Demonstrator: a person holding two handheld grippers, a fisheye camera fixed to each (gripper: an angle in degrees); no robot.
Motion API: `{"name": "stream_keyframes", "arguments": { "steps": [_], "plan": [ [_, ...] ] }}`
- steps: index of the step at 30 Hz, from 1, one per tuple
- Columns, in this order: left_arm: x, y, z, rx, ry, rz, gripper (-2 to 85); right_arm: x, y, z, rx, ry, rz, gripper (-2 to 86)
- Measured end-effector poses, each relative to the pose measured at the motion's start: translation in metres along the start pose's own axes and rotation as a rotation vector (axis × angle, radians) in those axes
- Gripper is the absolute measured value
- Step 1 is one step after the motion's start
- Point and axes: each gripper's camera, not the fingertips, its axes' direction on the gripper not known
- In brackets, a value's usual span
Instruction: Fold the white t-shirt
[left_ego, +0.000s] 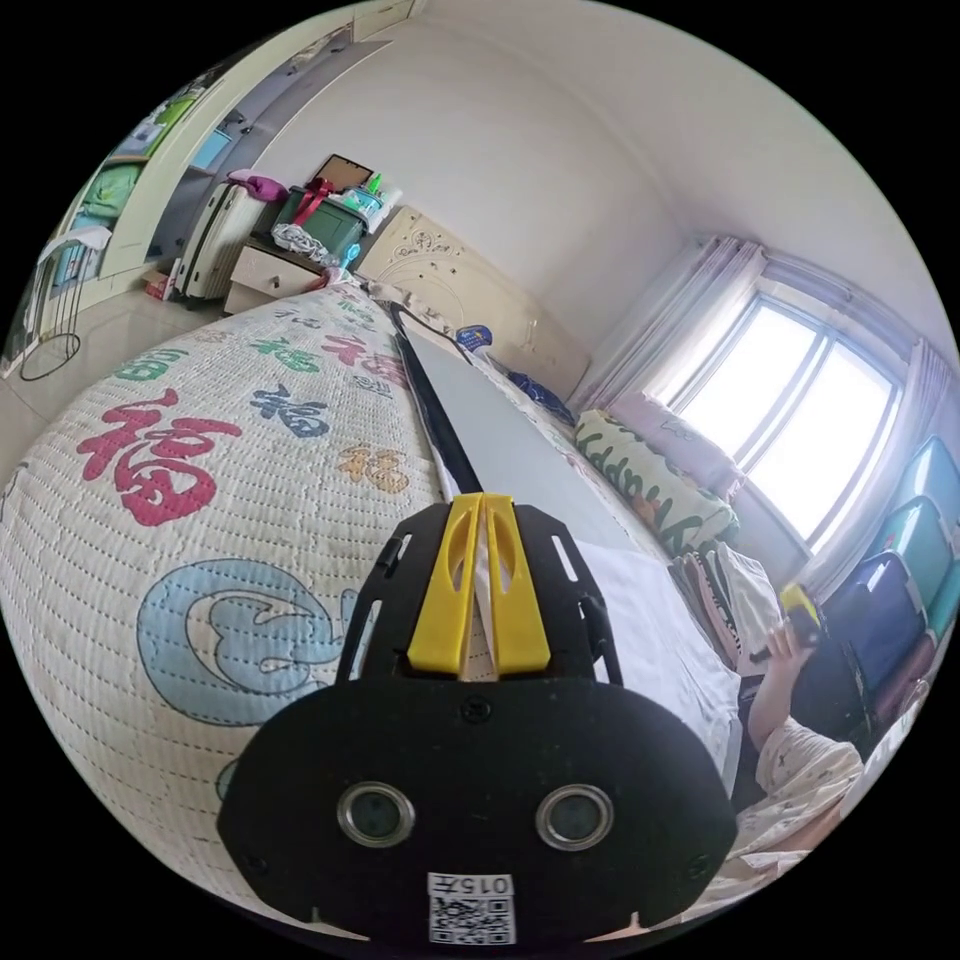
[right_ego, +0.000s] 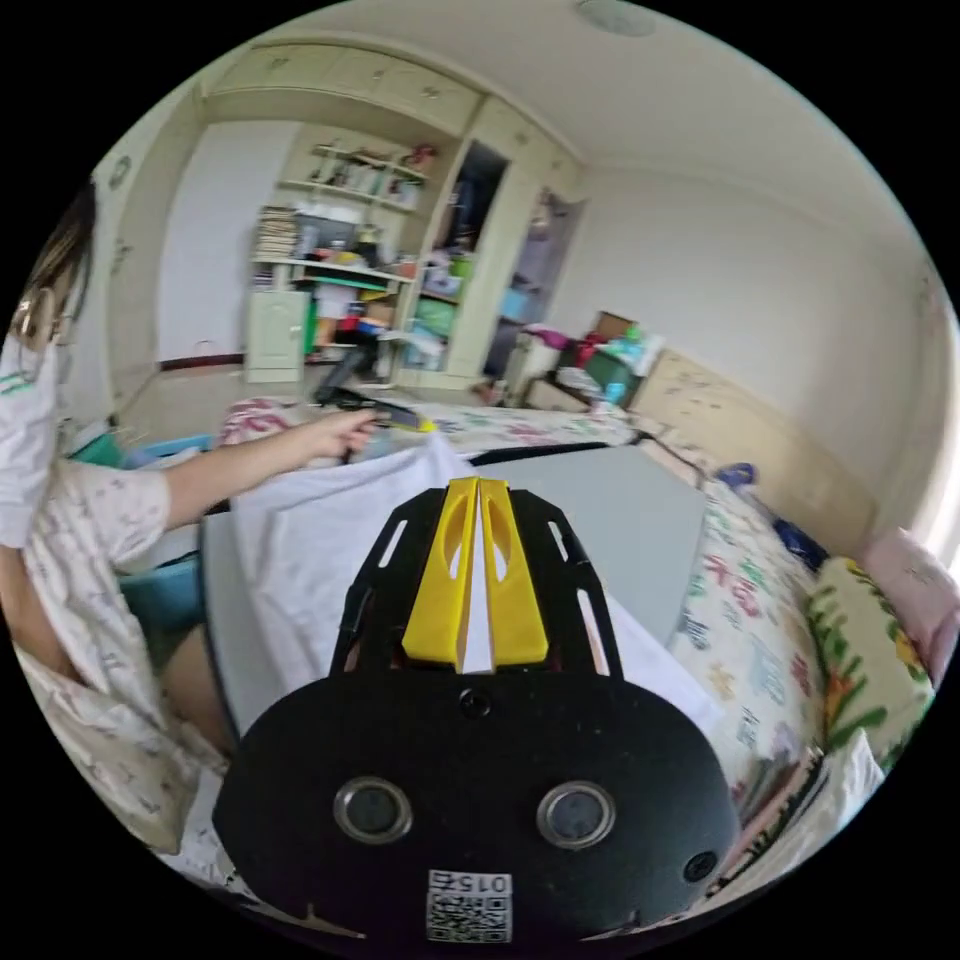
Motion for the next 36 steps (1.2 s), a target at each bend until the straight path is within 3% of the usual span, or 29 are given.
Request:
{"name": "stream_keyframes", "arguments": {
  "steps": [2, 7, 9, 11, 14, 17, 25, 31, 36],
  "plan": [
    [-0.018, -0.005, -0.005, 0.019, 0.003, -0.024, -0.8, -0.058, 0.009, 0.041, -0.059, -0.209, -0.052, 1.0],
    [-0.070, -0.010, -0.016, 0.078, 0.044, -0.131, -0.1, -0.146, 0.032, 0.138, -0.313, -0.403, -0.120, 12.8],
    [-0.089, -0.014, -0.013, 0.049, 0.066, -0.169, 1.2, -0.163, 0.042, 0.159, -0.357, -0.462, -0.116, 12.7],
    [-0.113, -0.023, 0.006, -0.064, 0.082, -0.217, 9.4, -0.179, 0.055, 0.178, -0.400, -0.502, -0.117, 11.3],
    [-0.139, -0.032, 0.024, -0.146, 0.133, -0.211, 8.5, -0.196, 0.074, 0.192, -0.455, -0.447, -0.143, 8.4],
    [-0.164, -0.034, 0.036, -0.187, 0.163, -0.206, 3.4, -0.205, 0.093, 0.193, -0.459, -0.381, -0.168, 4.0],
    [-0.229, -0.017, 0.052, -0.196, 0.116, -0.209, -0.2, -0.206, 0.127, 0.175, -0.463, -0.385, -0.206, -0.4],
    [-0.279, 0.013, 0.071, -0.212, 0.063, -0.190, -0.3, -0.190, 0.137, 0.160, -0.479, -0.407, -0.200, -0.3],
    [-0.318, 0.049, 0.072, -0.146, 0.127, -0.121, 1.0, -0.172, 0.141, 0.079, -0.382, -0.444, -0.203, 2.2]
  ]
}}
